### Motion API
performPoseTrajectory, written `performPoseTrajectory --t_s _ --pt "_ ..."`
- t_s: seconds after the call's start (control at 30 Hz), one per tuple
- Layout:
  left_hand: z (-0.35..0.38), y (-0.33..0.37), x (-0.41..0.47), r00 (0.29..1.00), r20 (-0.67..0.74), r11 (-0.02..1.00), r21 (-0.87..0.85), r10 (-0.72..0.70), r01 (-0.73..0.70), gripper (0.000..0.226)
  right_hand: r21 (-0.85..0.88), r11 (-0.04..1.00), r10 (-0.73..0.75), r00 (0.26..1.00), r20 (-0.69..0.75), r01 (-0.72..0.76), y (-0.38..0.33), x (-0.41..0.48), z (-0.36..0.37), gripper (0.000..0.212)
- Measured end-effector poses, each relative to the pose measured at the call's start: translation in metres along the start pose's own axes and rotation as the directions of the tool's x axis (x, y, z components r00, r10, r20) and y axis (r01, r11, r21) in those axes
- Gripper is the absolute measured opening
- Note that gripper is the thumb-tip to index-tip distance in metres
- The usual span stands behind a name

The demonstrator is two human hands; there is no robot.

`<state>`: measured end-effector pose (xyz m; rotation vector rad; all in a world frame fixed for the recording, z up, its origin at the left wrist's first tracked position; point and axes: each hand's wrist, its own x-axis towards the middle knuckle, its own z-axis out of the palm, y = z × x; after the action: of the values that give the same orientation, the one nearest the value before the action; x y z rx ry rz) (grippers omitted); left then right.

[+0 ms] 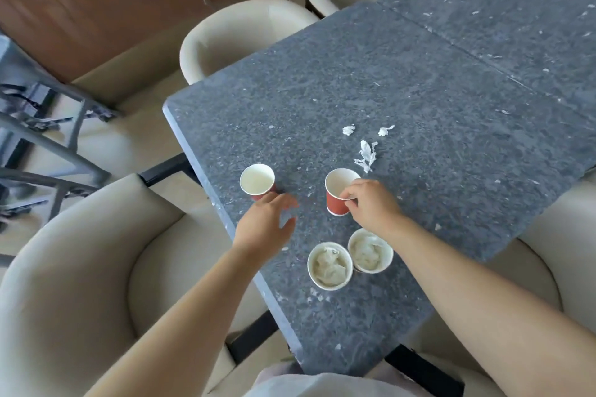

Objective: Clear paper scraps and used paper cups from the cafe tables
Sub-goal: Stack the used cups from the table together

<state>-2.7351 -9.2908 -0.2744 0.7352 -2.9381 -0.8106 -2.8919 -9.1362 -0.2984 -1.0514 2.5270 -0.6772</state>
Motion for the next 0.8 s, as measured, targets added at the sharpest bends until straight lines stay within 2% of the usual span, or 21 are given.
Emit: performPoseTrajectory --t_s 0.13,0.3,0.4,0.5,0.67,0.8 --pt "0.008 -0.003 -0.001 0.994 0.092 0.998 0.018 0.064 -0.066 0.024 -0.112 0.993 0.042 0.99 0.135 -0.027 -0.003 -0.005 0.011 0.018" --pt "0.026 0.009 -0.006 0.979 0.173 0.994 0.012 0.109 -0.112 0.024 -0.066 0.997 -0.028 0.996 0.09 0.034 -0.002 -0.017 0.003 0.026" --pt "0.034 0.018 -0.011 0.969 0.234 0.996 -0.007 0.083 -0.084 0.028 -0.054 0.996 -0.07 0.995 0.071 0.074 0.004 -0.032 -0.006 0.027" --pt "0.04 0.025 -0.013 0.955 0.294 0.999 0.026 0.032 -0.042 0.029 -0.056 0.993 -0.094 0.989 0.116 0.101 0.012 -0.051 -0.012 0.032" --pt "0.044 0.03 -0.014 0.97 0.232 0.997 0.037 -0.077 0.07 0.035 -0.097 0.988 -0.09 0.955 0.282 0.121 0.024 -0.07 -0.012 0.048" --pt "0.037 0.028 -0.014 0.975 0.1 0.98 0.009 -0.2 0.2 0.037 -0.069 0.995 -0.056 0.961 0.269 0.077 0.027 -0.063 -0.011 0.042"
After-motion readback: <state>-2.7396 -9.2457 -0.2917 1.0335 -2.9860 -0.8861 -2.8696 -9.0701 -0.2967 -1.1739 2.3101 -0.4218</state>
